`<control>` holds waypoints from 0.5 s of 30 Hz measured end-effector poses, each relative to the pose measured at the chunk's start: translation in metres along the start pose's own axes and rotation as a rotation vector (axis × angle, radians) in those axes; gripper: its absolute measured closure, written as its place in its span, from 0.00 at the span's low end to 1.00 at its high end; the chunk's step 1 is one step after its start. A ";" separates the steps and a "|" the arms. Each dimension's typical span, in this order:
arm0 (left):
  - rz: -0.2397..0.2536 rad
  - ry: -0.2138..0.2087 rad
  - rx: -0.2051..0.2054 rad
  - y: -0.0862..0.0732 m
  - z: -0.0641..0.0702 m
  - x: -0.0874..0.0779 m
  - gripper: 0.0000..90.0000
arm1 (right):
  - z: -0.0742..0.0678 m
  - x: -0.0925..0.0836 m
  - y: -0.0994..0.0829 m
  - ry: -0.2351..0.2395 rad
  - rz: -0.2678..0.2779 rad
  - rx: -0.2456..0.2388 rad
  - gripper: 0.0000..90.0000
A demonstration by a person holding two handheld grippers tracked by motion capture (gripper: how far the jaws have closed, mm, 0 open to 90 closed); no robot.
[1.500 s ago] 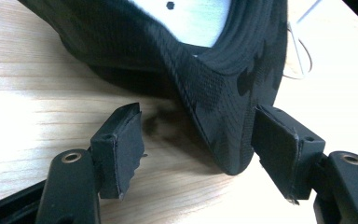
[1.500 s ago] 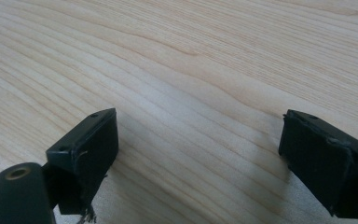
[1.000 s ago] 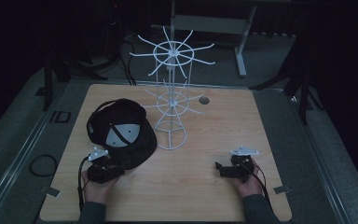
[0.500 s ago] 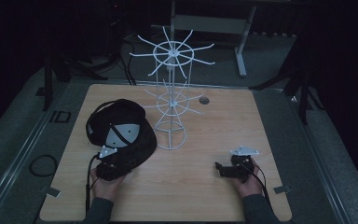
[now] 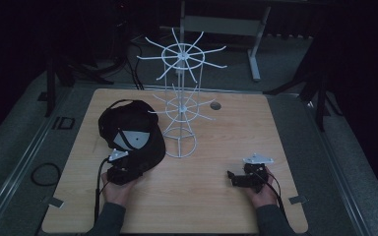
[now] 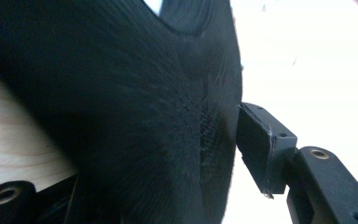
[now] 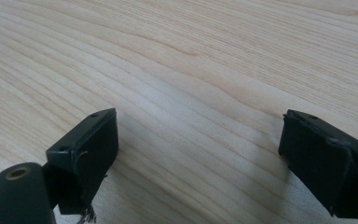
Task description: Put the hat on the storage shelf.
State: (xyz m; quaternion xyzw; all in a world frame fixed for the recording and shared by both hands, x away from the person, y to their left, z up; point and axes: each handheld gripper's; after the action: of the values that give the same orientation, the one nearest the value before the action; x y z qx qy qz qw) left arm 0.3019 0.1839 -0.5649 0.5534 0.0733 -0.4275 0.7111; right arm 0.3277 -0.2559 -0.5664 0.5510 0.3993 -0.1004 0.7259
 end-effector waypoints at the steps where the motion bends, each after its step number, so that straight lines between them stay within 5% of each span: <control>1: 0.000 0.000 0.000 0.000 0.000 0.000 0.61 | 0.000 0.000 0.000 0.000 0.000 0.000 0.13; 5: 0.036 -0.038 0.000 0.004 0.001 -0.007 0.79 | 0.000 0.000 0.000 0.000 -0.001 0.002 0.13; 15: 0.056 -0.053 -0.066 0.010 -0.006 -0.021 0.87 | 0.000 0.000 0.000 0.000 -0.001 0.002 0.13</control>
State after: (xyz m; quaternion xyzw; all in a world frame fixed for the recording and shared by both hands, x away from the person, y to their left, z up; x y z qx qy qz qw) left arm 0.2982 0.2000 -0.5475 0.5198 0.0531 -0.4194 0.7424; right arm 0.3276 -0.2559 -0.5663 0.5514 0.3996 -0.1009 0.7253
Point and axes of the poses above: each handheld gripper's, and its own axes: x roughly forward along the jaws, y roughly out of its top, z roughly to its right, and after that the axes turned 5 degrees about -y, right-handed
